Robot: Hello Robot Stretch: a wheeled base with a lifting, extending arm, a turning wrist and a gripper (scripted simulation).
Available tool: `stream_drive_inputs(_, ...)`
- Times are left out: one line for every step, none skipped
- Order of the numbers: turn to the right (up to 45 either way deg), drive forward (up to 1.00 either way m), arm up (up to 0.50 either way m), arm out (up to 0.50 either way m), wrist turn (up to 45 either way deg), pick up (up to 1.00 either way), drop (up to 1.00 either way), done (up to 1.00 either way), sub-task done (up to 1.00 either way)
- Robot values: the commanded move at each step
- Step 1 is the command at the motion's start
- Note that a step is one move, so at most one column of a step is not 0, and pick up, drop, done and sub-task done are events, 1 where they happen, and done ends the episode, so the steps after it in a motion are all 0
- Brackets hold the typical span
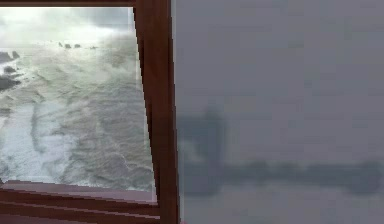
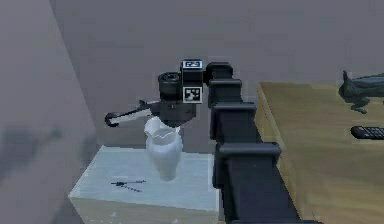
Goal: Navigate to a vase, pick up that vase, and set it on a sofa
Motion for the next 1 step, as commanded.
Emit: stream_drive_inputs(0.0,0.00,0.00,0.00,27.0,0.00,0.00,0.00,0.00)
